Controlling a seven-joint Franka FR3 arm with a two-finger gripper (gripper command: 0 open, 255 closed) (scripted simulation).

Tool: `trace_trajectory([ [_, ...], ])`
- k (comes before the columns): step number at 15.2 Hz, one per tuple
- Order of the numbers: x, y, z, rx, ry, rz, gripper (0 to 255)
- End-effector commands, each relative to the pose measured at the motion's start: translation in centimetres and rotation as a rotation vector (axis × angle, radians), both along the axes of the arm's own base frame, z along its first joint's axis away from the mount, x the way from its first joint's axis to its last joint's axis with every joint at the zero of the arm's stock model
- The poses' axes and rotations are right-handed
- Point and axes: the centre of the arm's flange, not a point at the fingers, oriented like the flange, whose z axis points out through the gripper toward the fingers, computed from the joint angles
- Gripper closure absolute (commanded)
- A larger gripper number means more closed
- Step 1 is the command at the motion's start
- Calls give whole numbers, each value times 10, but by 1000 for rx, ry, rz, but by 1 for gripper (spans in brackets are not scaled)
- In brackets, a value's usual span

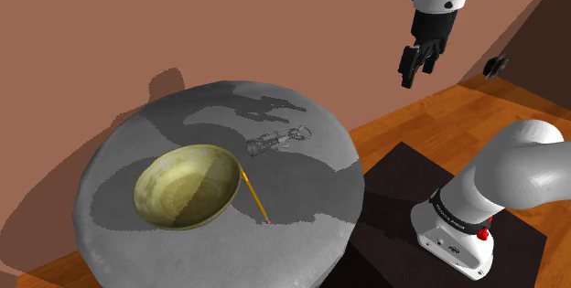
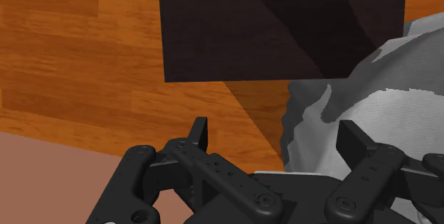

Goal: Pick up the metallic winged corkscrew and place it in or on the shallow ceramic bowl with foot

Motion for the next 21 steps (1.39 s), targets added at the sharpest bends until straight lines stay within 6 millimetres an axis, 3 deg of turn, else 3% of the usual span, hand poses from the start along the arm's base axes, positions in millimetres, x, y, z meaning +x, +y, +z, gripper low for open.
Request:
trace_trajectory([
  [1, 0, 0, 0, 0, 0, 0, 0],
  [11, 51, 74, -70, 96, -103, 147, 0],
  [21, 96, 162, -127, 193, -206, 293, 0],
])
